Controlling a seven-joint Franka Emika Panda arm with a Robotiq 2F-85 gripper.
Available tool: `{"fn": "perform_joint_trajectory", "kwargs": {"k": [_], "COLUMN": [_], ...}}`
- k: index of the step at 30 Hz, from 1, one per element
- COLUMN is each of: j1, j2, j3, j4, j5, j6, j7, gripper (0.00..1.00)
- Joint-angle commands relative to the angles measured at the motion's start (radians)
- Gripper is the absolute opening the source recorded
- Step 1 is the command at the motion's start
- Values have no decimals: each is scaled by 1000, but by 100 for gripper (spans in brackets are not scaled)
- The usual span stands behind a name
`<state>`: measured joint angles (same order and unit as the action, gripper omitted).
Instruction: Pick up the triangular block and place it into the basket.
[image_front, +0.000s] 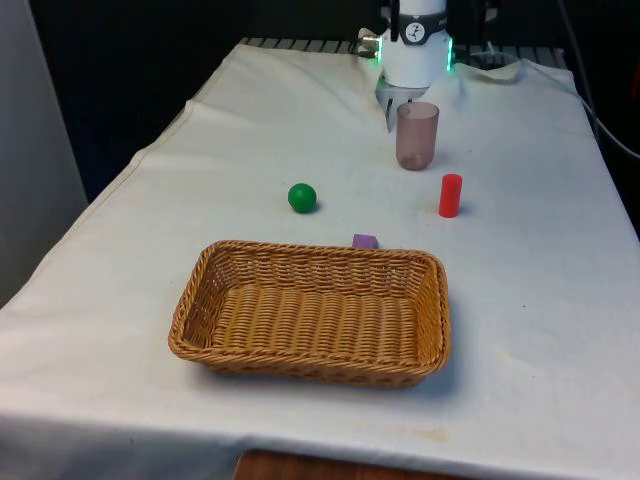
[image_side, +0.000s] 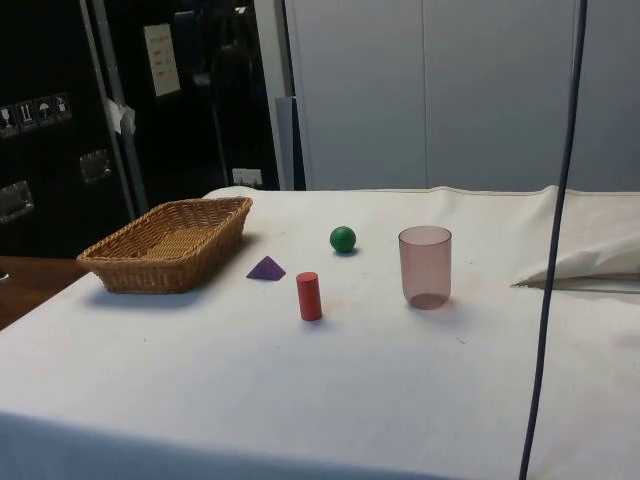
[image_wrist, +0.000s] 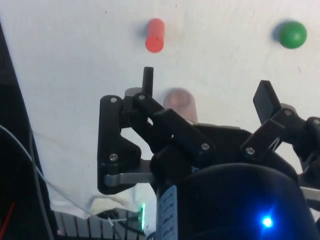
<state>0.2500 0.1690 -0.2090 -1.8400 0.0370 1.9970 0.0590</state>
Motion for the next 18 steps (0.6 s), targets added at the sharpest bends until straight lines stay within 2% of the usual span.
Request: {"fn": "perform_joint_trajectory", "kwargs": {"k": [1, 5, 6, 14, 15, 16, 18], "j1": [1, 0, 0, 2, 0, 2, 2], "j2": [2, 14, 14, 37, 37, 40, 46], "j3": [-1, -1, -1, 0, 0, 0, -1], "j4": [-8, -27, -24, -59, -53, -63, -71], "j5": [0, 1, 0, -5, 0, -5, -6], "j6": [25, 69, 55, 153, 133, 164, 184], "j7": [8, 21, 16, 34, 27, 34, 33], "gripper": [100, 100, 100, 100, 100, 100, 100]}}
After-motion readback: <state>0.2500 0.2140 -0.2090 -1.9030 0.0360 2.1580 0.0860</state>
